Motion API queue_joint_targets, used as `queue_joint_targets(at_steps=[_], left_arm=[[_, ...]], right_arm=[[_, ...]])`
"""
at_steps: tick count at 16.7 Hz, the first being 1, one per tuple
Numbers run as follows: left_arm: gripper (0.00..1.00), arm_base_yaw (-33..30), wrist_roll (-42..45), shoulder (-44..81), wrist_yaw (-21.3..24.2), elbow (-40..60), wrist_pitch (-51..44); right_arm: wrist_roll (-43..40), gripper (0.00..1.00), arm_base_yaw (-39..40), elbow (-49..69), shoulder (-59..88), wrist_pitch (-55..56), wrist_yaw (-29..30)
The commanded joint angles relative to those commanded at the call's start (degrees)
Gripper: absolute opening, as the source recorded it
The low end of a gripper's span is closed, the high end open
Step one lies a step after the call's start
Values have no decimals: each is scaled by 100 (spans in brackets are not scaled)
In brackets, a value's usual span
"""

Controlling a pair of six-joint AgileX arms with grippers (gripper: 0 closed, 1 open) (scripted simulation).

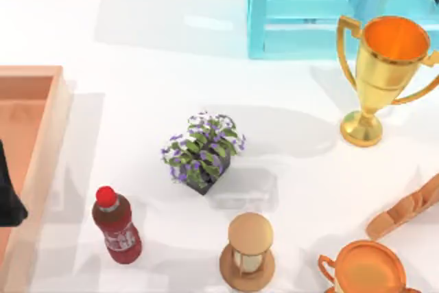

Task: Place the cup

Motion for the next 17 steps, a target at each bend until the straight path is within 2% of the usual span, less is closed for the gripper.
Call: queue_joint_targets(at_steps=[4,7,11,17], left_arm=[[100,0,0,0,0,0,0],[100,0,0,0,0,0,0],[100,0,0,0,0,0,0],[100,0,0,0,0,0,0]], right_arm=[[-41,100,-43,174,177,-159,0],[-194,100,-206,873,904,-749,1],[-514,100,-547,2441,2683,-1989,2],[-1109,100,-1172,5364,6195,-4282,5]])
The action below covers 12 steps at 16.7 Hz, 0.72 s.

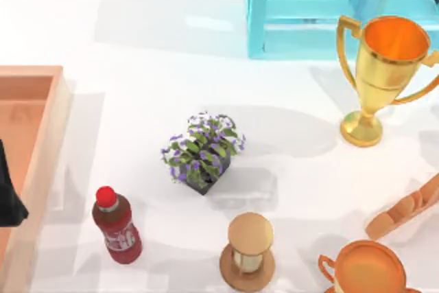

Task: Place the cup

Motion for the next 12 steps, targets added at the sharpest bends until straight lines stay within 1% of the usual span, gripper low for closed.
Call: queue_joint_targets(at_steps=[4,7,10,12], left_arm=[[100,0,0,0,0,0,0],[100,0,0,0,0,0,0],[100,0,0,0,0,0,0],[100,0,0,0,0,0,0]], right_arm=[[-371,100,-385,1840,2229,-1428,-1],[-594,100,-614,2949,3550,-2284,-2],[-746,100,-769,3669,4408,-2866,-2],[-797,100,-822,3891,4680,-3059,-2]])
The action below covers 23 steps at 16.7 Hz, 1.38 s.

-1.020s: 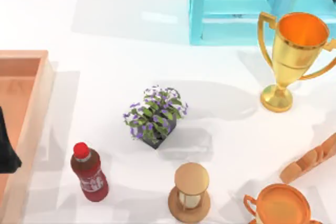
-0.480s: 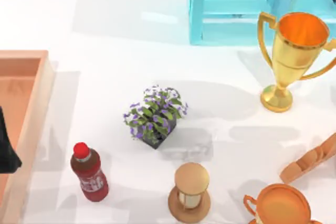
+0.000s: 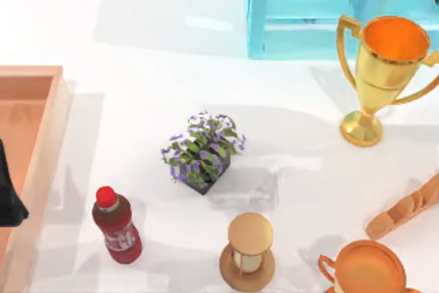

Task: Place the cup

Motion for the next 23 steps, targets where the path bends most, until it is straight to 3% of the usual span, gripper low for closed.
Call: queue_joint_targets(at_steps=[7,15,20,23], left_arm=[[100,0,0,0,0,0,0],[100,0,0,0,0,0,0],[100,0,0,0,0,0,0],[100,0,0,0,0,0,0]], right_arm=[[7,100,15,-71,52,73,1],[18,100,11,-1465,490,1956,3],[17,100,9,-1599,549,2106,3],[17,77,9,-1599,549,2106,3]])
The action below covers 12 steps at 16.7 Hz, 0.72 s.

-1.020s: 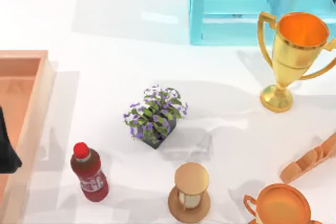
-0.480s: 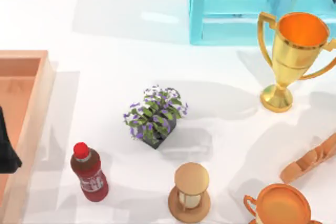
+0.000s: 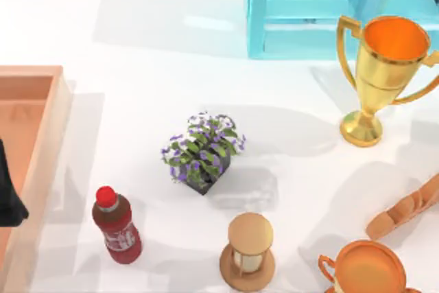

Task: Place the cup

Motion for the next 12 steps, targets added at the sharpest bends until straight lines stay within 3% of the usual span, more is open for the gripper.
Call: queue_joint_targets(at_steps=[10,12], left_arm=[[100,0,0,0,0,0,0],[100,0,0,0,0,0,0]], right_arm=[[0,2,0,0,0,0,0],[0,0,0,0,0,0,0]])
